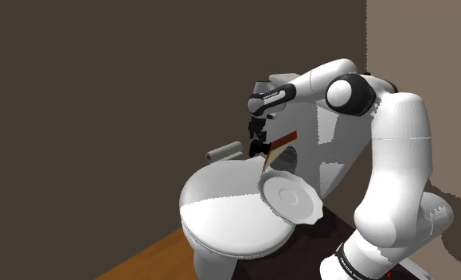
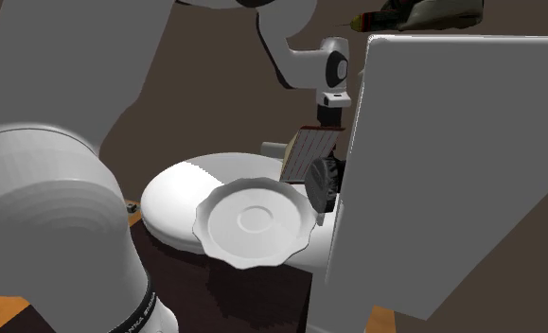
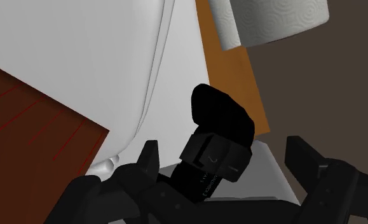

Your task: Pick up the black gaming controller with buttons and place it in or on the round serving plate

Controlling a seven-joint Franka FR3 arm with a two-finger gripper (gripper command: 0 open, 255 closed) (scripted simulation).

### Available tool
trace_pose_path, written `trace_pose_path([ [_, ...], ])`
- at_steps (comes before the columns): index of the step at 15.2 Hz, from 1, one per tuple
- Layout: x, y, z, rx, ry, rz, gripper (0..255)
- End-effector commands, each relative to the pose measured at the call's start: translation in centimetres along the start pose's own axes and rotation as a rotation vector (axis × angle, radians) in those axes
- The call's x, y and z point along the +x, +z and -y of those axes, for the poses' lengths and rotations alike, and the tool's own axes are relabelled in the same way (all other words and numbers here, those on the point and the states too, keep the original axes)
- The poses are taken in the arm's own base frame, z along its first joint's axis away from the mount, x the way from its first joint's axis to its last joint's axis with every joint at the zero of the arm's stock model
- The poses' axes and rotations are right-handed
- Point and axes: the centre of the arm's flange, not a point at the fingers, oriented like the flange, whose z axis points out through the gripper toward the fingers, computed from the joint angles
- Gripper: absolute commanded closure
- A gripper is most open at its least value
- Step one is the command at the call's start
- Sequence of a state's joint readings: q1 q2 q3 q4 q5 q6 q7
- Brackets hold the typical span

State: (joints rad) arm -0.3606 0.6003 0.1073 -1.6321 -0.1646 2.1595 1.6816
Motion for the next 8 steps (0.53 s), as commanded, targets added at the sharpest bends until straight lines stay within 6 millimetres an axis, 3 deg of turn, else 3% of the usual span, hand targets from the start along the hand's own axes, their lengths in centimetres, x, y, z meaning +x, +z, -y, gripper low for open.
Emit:
trace_pose_path([
  [1, 1.85, 1.57, -0.26, -0.028, 0.005, -0.007, 0],
  [5, 1.85, 1.57, -0.26, -0.028, 0.005, -0.007, 0],
  [6, 2.03, 1.19, -0.15, -0.028, 0.005, -0.007, 255],
  [8, 2.32, 1.27, 0.02, -0.028, 0.005, -0.007, 255],
])
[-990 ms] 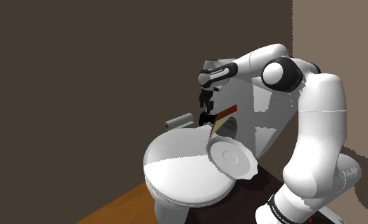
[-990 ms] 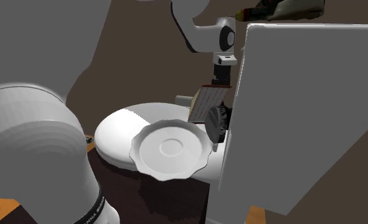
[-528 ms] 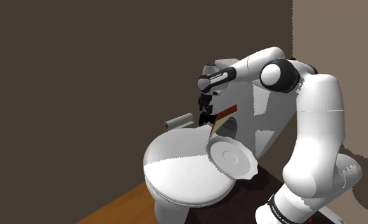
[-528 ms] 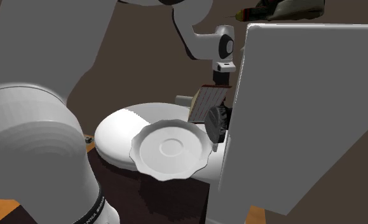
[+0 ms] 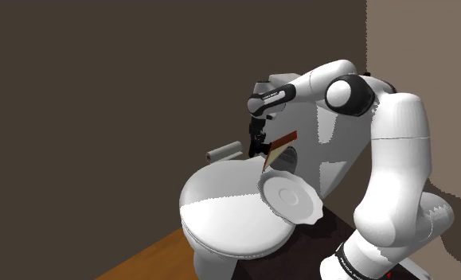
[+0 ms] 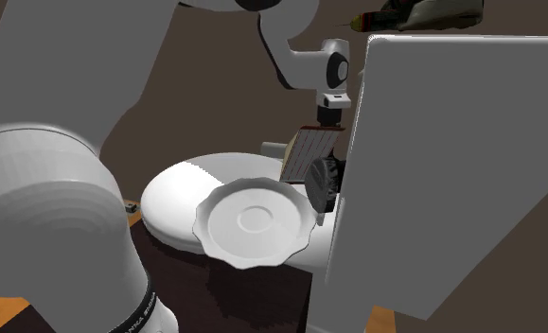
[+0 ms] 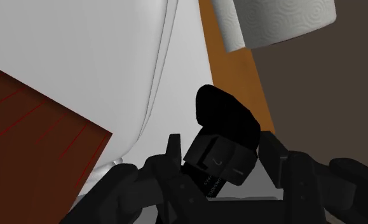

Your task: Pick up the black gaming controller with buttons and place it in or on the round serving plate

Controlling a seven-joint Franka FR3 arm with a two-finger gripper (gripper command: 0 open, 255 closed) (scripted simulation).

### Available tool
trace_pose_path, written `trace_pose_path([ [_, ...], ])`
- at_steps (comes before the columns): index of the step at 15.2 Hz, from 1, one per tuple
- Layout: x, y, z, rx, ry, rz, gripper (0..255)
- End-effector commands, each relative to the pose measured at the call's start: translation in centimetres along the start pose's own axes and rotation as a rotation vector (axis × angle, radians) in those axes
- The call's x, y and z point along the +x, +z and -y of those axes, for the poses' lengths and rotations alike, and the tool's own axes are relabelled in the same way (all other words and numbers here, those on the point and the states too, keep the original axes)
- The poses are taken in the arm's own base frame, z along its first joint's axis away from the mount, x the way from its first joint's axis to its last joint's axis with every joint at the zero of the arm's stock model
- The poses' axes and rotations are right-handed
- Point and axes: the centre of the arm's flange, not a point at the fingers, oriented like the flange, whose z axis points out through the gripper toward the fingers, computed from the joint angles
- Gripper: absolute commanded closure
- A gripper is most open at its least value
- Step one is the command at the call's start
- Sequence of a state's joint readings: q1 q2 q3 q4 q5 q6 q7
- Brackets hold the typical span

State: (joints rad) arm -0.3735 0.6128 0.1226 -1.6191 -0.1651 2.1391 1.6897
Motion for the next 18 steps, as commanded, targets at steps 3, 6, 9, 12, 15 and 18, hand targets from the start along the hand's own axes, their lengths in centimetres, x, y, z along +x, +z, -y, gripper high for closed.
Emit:
trace_pose_path([
  [3, 2.5, 0.8, 0.7, -0.009, -0.004, -0.015, 255],
  [6, 2.4, 0.7, 0.2, -0.01, -0.003, -0.014, 255],
  [9, 1.9, 0.1, -0.4, -0.008, -0.004, -0.014, 255],
  [12, 2.0, -1.5, -0.5, -0.008, -0.004, -0.014, 255],
  [15, 2.2, -3.0, -0.6, -0.008, -0.004, -0.014, 255],
  [18, 2.3, -4.6, -0.8, -0.008, -0.004, -0.014, 255],
])
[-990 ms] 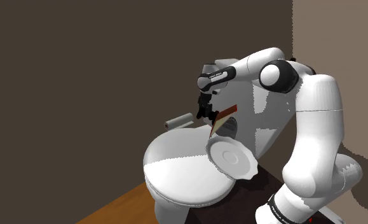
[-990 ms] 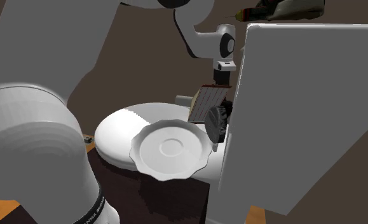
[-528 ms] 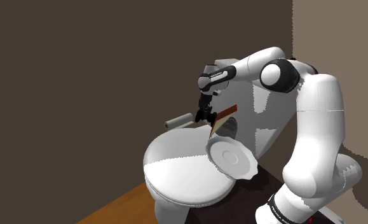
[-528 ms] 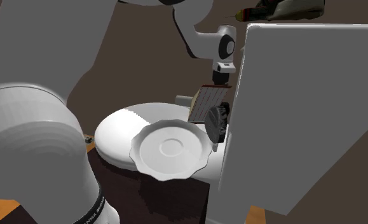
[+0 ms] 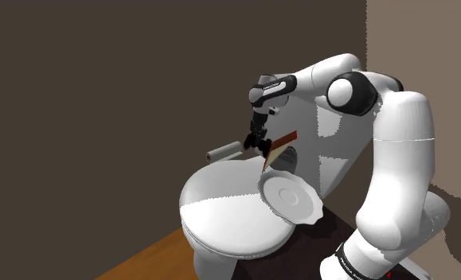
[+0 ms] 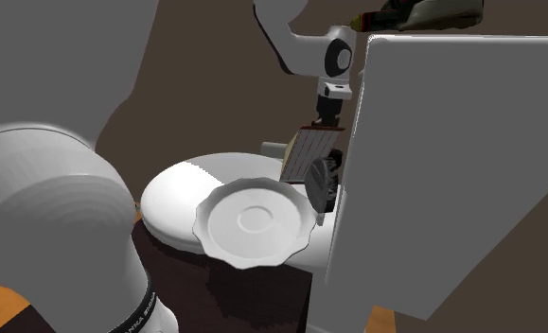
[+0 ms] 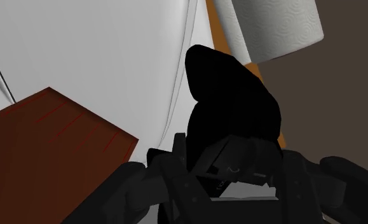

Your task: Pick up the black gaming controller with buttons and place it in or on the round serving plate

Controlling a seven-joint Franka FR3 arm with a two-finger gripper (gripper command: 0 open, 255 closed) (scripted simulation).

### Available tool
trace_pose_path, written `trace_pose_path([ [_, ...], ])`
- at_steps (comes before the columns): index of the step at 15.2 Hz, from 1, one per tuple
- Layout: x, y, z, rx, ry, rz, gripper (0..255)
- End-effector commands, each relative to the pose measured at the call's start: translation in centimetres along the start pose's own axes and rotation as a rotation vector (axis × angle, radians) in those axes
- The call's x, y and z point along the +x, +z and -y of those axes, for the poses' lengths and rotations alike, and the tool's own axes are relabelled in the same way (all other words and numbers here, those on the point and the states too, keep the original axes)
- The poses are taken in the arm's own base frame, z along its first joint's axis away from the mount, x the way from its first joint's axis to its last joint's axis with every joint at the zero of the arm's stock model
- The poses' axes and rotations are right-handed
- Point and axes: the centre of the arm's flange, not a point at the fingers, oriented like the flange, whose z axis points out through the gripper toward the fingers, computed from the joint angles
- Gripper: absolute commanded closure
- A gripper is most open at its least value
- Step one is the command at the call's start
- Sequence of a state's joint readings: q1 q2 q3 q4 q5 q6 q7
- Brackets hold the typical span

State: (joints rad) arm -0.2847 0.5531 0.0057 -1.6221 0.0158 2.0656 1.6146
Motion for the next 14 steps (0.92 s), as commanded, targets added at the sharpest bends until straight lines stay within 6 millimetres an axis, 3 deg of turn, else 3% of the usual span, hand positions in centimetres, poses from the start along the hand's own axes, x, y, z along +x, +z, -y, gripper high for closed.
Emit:
trace_pose_path([
  [1, 1.7, -2.3, 0.1, 0.022, -0.036, -0.099, 255],
  [14, 1.6, -9.1, -0.7, 0.022, -0.036, -0.099, 255],
])
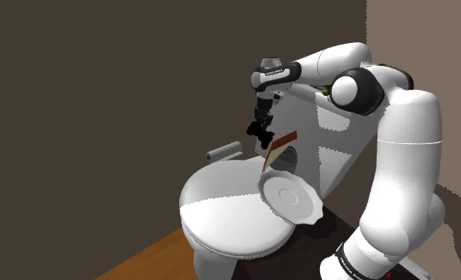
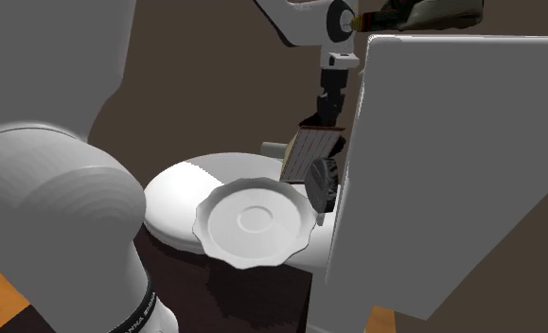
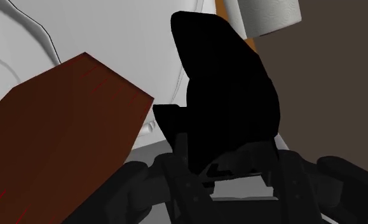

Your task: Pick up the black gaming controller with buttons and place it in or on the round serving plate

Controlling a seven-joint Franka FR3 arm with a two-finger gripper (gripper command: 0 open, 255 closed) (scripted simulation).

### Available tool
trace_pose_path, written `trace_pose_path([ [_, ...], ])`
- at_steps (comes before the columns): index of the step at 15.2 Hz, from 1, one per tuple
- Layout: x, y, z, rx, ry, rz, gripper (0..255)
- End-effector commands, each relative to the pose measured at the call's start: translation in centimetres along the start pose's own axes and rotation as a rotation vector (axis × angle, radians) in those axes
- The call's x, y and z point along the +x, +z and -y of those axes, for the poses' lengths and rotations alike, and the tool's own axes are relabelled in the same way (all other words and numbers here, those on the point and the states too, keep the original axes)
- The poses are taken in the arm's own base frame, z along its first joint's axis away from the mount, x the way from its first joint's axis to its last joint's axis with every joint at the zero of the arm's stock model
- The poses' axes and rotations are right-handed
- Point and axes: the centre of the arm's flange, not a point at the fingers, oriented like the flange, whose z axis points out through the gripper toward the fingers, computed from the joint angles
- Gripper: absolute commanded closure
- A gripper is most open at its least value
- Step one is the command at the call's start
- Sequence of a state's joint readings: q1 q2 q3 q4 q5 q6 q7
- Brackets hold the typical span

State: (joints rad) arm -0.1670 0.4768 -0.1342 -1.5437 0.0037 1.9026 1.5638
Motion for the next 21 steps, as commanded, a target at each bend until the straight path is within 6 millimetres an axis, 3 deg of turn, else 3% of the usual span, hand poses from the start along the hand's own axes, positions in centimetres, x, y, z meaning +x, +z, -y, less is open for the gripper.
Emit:
trace_pose_path([
  [1, 1.6, -1.9, 0.0, 0.024, 0.008, -0.026, 255],
  [2, 1.6, -2.4, 0.0, 0.024, 0.008, -0.026, 255],
  [21, -2.8, -1.8, -24.7, 0.024, 0.008, -0.026, 255],
])
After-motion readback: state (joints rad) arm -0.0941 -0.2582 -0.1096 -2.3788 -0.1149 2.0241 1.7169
